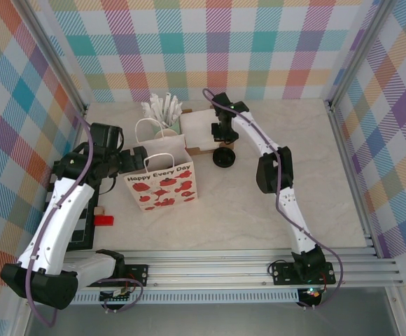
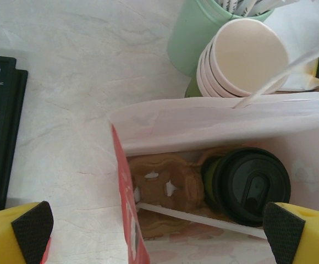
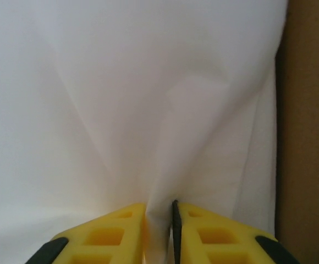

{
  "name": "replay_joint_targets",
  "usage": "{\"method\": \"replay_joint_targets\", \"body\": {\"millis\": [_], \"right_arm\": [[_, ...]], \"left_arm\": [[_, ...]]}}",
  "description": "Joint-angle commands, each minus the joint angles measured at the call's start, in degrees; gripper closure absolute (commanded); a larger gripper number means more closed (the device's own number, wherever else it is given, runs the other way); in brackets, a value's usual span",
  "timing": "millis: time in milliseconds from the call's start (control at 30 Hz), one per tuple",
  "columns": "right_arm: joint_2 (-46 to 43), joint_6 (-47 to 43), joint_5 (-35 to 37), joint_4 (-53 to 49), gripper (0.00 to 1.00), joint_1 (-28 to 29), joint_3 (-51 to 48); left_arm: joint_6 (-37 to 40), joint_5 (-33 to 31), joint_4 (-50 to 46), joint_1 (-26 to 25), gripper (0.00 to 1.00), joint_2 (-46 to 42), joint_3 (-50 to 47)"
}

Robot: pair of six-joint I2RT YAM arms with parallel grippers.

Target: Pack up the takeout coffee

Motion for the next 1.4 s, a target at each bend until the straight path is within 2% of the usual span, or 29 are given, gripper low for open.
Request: {"method": "replay_joint_targets", "body": {"millis": [0,200,567,767,1100,1367], "right_arm": [[-0.4,-0.6,0.8,-1.2,0.82,1.2,1.3],[-4.0,-1.9,3.3,-1.1,0.83,1.2,1.2],[-4.6,-1.8,2.7,-1.1,0.88,1.4,1.1],[-6.1,-2.7,3.3,-0.4,1.0,1.5,1.2],[-19.5,-3.5,5.7,2.4,1.0,1.4,-1.1],[-34.8,-6.5,7.4,10.4,1.0,1.4,-13.7]], "left_arm": [[0.1,3.8,1.7,0.6,0.0,-0.7,-1.2],[0.5,8.0,3.4,0.6,0.0,-0.7,-2.0],[0.7,7.7,3.1,0.6,0.0,-0.9,-2.2],[1.0,10.6,3.9,0.6,0.0,-0.3,-2.7],[1.1,16.3,8.4,0.6,0.0,2.0,-2.5],[4.7,12.4,9.3,0.7,0.0,2.4,-1.1]]}}
